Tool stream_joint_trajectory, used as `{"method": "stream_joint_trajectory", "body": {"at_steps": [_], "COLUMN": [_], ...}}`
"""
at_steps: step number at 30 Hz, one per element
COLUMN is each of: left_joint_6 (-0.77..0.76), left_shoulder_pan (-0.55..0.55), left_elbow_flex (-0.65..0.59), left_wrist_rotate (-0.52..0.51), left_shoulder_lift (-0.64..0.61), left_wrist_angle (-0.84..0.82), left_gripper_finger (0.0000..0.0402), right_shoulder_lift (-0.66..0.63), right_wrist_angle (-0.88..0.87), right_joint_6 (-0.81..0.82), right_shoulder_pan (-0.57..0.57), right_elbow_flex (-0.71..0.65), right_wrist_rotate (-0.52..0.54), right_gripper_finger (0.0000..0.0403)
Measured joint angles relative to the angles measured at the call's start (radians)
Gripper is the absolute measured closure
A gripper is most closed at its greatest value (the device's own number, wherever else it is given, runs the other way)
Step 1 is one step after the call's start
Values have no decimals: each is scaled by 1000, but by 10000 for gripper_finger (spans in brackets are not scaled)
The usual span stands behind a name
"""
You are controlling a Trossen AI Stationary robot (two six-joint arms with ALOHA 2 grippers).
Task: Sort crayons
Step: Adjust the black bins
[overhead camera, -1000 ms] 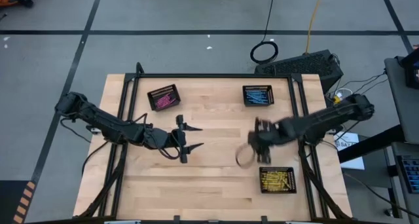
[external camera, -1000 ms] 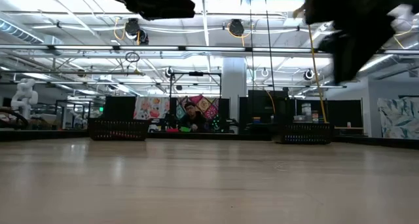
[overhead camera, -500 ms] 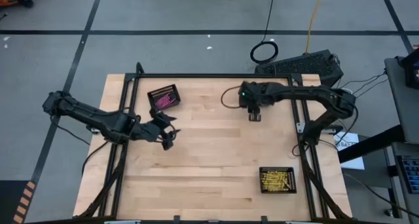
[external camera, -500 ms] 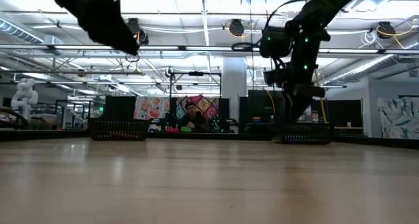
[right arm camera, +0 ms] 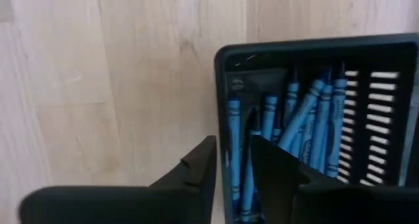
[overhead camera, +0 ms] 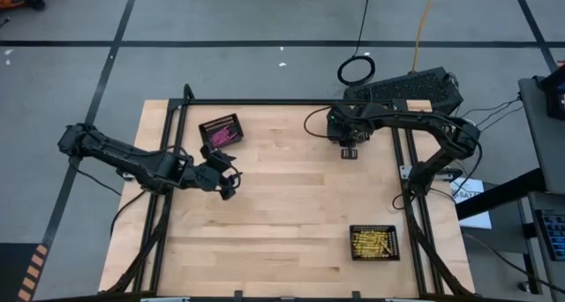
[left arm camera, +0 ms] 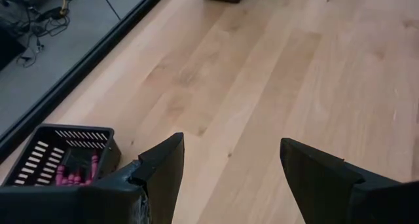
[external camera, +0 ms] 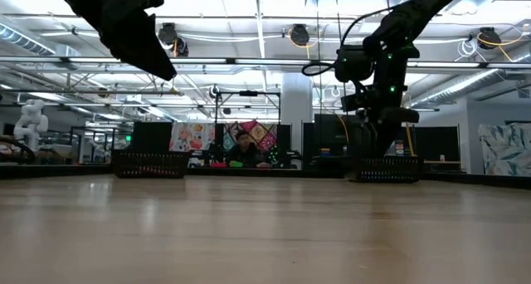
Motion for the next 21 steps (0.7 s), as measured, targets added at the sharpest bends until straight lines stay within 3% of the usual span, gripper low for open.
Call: {"method": "stream_joint_trajectory", "body": {"at_steps": [8,21], "left_joint_6": [0,9], "left_shoulder_pan": [-4,-23], "left_elbow_flex": [0,0], "left_wrist_rotate": [0,0], "left_shoulder_lift": [0,0], "left_wrist_angle": [0,-1], "left_gripper_finger": [146,146], "right_shoulder_lift": [17,11], "right_wrist_angle": [-12,11], "right_joint_6": [31,69], "right_shoulder_pan": [3,89], "right_elbow_flex": [0,0], "right_wrist_rotate": [0,2], "right_gripper_finger": [396,402]}}
